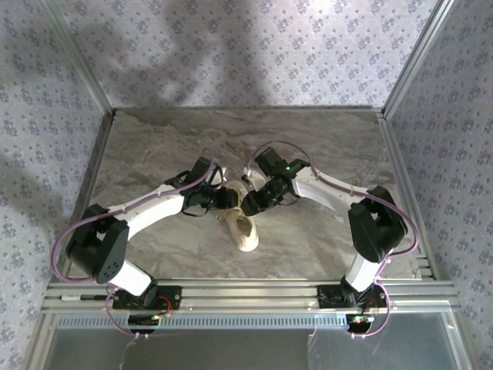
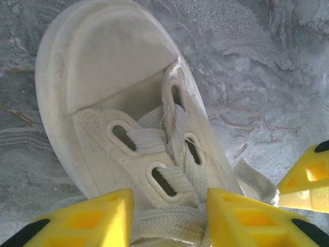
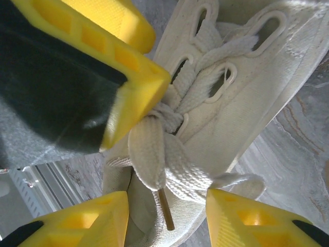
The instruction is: Tie the shoes
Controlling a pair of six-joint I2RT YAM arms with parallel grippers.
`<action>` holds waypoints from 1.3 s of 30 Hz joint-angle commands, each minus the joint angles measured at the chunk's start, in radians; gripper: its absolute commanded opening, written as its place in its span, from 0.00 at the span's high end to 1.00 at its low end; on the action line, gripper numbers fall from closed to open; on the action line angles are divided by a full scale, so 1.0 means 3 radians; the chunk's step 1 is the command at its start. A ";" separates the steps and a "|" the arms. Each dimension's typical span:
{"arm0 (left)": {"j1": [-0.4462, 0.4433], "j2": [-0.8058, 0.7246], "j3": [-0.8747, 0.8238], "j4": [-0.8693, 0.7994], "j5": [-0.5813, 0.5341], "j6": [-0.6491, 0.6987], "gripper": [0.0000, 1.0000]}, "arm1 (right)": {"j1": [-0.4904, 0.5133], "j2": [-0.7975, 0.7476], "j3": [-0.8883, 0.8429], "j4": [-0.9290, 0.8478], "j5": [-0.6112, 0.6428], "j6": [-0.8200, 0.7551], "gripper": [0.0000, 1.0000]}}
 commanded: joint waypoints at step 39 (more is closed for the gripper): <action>-0.0101 0.0264 0.0114 -0.0223 -0.0145 -0.0025 0.56 | -0.0380 -0.0008 0.0046 -0.0397 0.0270 -0.0296 0.99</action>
